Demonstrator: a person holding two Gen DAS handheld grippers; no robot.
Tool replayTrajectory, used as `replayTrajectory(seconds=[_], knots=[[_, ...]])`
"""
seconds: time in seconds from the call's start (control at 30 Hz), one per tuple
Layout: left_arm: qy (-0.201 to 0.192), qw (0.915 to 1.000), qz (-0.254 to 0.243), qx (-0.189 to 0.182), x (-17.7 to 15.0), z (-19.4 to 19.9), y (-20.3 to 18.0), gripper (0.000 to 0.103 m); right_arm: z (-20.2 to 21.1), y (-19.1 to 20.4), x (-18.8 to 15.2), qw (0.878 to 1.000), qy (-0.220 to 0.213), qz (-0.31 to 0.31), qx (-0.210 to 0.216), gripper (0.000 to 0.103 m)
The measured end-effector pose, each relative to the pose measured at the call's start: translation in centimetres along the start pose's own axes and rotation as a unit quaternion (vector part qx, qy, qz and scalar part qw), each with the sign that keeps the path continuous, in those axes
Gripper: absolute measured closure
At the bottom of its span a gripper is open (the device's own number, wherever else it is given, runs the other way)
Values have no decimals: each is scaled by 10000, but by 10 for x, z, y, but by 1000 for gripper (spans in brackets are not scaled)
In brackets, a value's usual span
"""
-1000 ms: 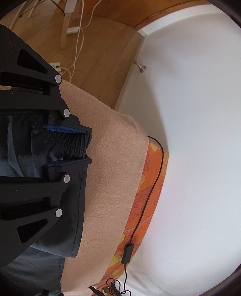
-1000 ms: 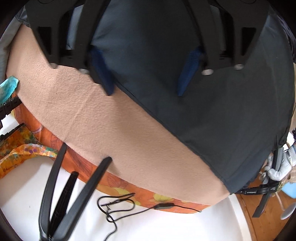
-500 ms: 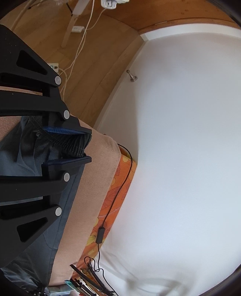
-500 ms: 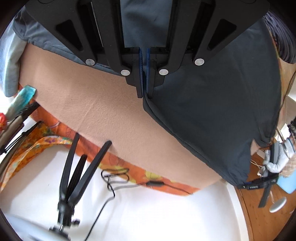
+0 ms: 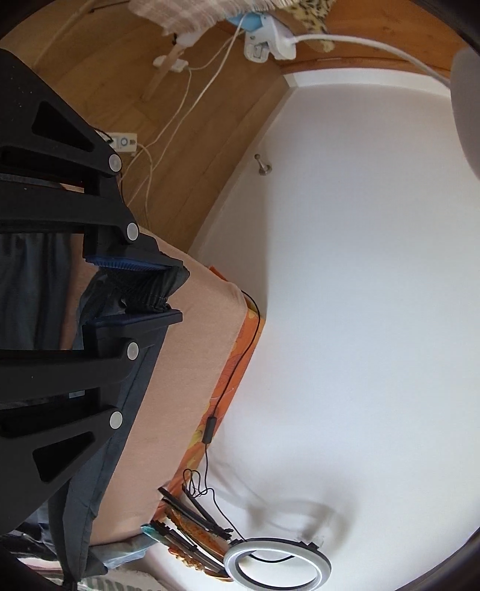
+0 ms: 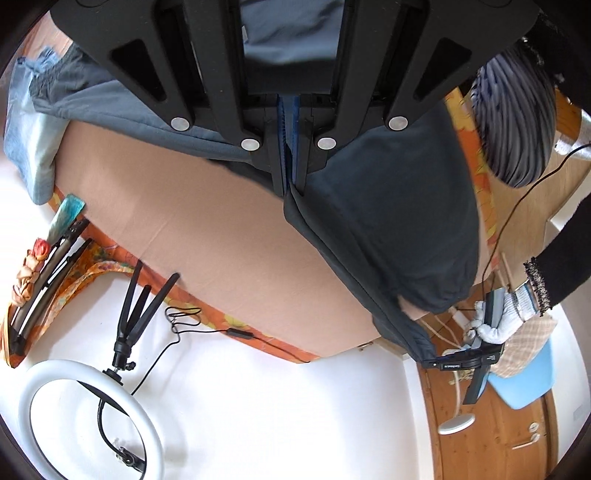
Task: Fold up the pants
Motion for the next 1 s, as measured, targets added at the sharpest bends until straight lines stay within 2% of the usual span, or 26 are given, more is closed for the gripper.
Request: replayTrajectory(seconds=[0.33,0.53,0.6,0.63,0.73,0.8,0.9,1.0], knots=[[213,9988,440,-53,-74,42,45,86,11,68,-73,9984,391,310,278,100],[357,9963,785,-50,-113,58,64,86,3,85,-105,9971,592,377,278,100],[371,9941,1011,-155,-120,61,69,84,1,91,-113,9968,615,469,206,100],[403,9925,1140,-188,-123,63,72,81,-1,92,-116,9967,621,479,199,100],[503,9863,1547,-270,-130,67,79,66,-3,93,-123,9967,635,475,172,100],[448,9806,1864,-414,-134,73,86,50,-5,93,-126,9968,629,467,157,99],[327,9696,2336,-647,-136,75,94,48,-7,91,-128,9971,619,409,189,99],[566,9685,2392,-405,-137,64,93,48,-9,92,-130,9971,623,404,180,99]])
Point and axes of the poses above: each gripper's, at about its wrist camera, not at the fingertips, and z roughly against the way its jaws point, y to its left, x to its top, the point moved 3 cm from there along -z, roughly the way its jaws point, and after that the axes turned 5 degrees about x, right-handed, at the moved point
